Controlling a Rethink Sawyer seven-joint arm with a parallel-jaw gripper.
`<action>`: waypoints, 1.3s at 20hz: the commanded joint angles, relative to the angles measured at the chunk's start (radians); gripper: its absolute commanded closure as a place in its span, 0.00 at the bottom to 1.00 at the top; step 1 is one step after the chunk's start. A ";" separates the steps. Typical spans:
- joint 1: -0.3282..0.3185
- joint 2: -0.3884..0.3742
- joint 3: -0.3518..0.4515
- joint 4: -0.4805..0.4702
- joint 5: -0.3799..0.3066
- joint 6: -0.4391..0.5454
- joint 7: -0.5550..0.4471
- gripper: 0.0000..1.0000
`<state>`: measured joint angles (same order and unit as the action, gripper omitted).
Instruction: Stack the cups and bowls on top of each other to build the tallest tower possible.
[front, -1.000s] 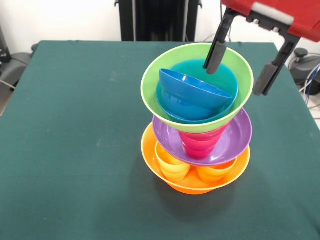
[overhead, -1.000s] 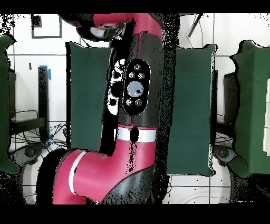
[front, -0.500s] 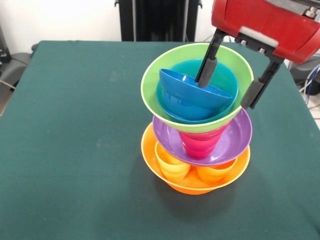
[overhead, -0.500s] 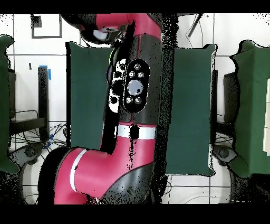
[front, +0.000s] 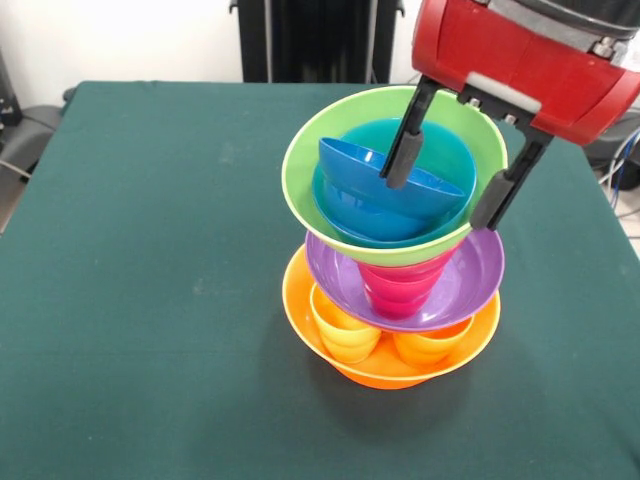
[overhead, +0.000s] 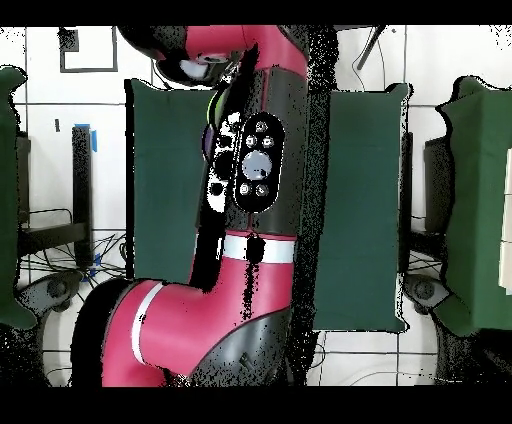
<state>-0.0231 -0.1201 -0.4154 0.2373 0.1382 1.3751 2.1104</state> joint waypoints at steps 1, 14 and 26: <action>0.010 -0.025 0.045 0.168 -0.068 -0.066 -0.142 0.00; 0.010 -0.045 0.062 0.224 -0.074 -0.135 -0.177 0.00; -0.001 -0.042 0.090 0.223 -0.060 -0.136 -0.225 0.00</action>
<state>-0.0218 -0.1692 -0.4192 0.3428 0.1207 1.2510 2.1104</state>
